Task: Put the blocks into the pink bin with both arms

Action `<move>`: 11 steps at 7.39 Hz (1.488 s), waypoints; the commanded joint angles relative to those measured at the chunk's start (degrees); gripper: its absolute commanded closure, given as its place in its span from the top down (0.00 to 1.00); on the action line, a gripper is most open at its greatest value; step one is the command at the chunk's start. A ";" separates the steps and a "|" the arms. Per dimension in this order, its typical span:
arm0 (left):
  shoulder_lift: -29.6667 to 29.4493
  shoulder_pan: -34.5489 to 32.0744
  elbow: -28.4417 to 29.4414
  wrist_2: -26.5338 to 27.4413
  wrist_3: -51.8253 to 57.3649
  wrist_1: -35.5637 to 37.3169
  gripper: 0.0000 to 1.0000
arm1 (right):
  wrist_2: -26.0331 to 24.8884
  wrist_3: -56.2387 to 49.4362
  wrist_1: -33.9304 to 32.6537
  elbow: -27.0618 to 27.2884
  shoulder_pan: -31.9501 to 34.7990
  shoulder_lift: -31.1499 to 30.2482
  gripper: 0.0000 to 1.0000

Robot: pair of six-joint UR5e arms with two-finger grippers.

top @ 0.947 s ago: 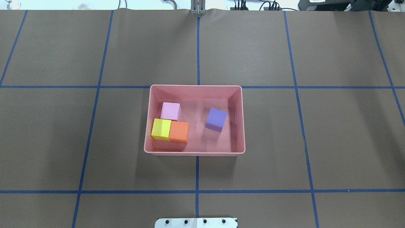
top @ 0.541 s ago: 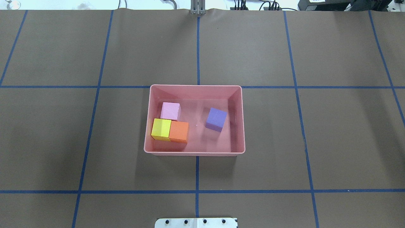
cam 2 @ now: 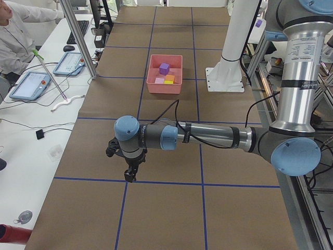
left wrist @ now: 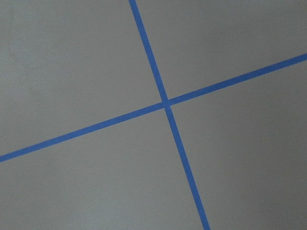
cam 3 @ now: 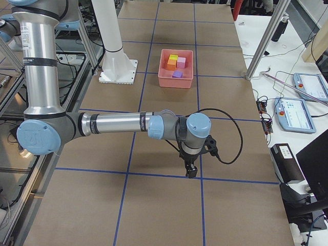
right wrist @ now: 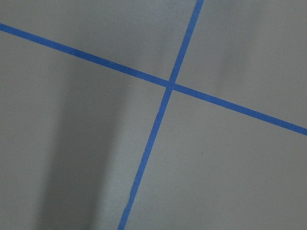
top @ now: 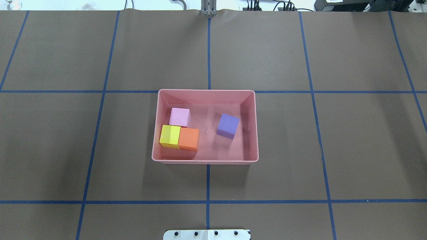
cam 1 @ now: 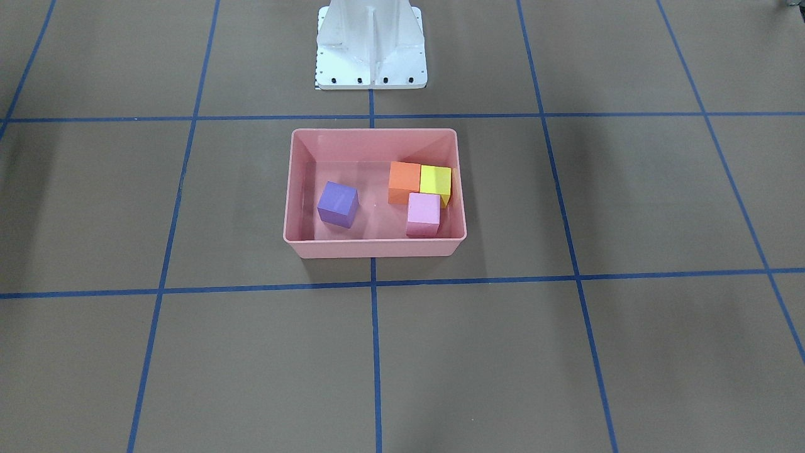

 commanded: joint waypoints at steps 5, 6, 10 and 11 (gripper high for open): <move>0.74 -0.79 -1.58 -1.45 0.46 -0.69 1.00 | 0.00 0.04 0.12 0.11 0.00 -0.06 1.00; 0.74 -0.79 -1.58 -1.53 0.54 -0.69 1.00 | 0.00 0.04 0.12 0.11 0.00 -0.06 1.00; 0.57 -0.70 -1.67 -1.36 0.28 -0.69 1.00 | 0.00 0.04 0.12 -0.16 0.00 -0.14 1.00; 0.57 -0.70 -2.02 -1.53 0.28 -0.77 1.00 | 0.00 0.04 0.12 -0.24 0.00 -0.14 1.00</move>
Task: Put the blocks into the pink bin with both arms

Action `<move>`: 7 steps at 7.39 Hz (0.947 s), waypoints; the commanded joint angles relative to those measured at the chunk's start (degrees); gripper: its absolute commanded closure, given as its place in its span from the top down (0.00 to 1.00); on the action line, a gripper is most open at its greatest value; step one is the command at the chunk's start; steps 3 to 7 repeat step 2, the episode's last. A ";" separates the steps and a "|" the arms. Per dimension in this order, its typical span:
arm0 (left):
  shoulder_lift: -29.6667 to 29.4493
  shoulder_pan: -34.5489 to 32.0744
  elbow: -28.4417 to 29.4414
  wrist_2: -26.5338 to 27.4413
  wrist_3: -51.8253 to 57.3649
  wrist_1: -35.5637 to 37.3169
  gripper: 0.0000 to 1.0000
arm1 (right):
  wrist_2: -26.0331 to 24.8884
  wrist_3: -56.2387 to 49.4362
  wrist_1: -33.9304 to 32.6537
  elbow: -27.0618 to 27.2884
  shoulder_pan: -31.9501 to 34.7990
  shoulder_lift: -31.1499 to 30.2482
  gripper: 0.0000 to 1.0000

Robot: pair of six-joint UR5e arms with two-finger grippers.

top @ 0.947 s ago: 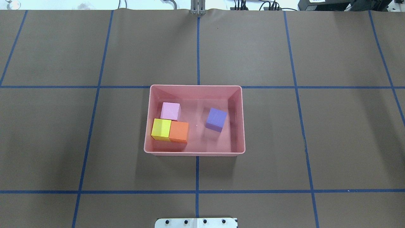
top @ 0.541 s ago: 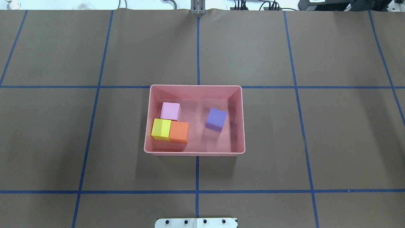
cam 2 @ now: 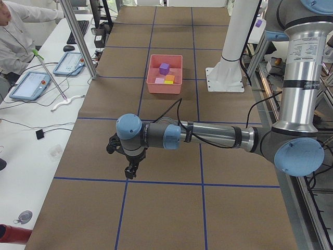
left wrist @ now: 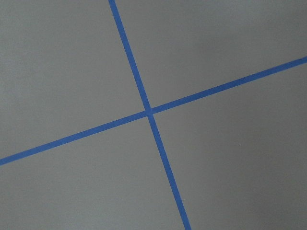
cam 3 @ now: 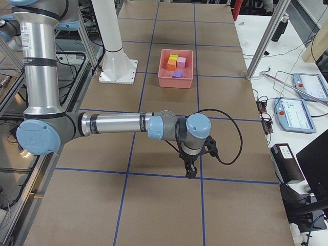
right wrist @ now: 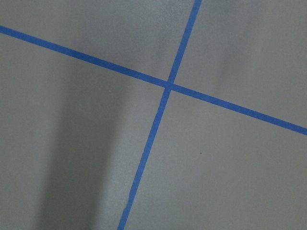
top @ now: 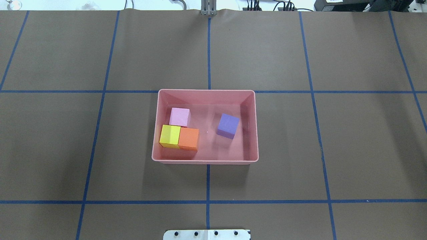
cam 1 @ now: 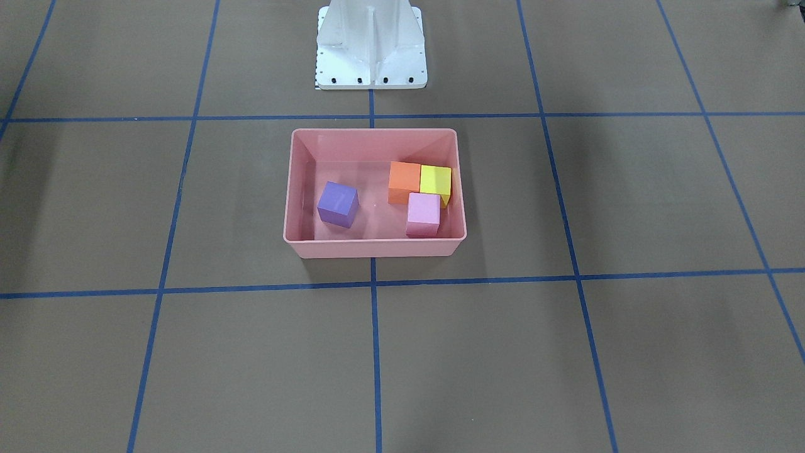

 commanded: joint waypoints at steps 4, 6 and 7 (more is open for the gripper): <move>-0.02 0.00 -1.41 -0.13 -0.10 0.02 1.00 | 0.00 0.00 0.00 -0.66 0.00 -0.01 1.00; -0.02 0.00 -1.41 -0.13 -0.10 0.02 1.00 | 0.00 0.00 0.00 -0.66 0.00 -0.01 1.00; -0.02 0.00 -1.41 -0.13 -0.10 0.02 1.00 | 0.00 0.00 0.00 -0.66 0.00 -0.01 1.00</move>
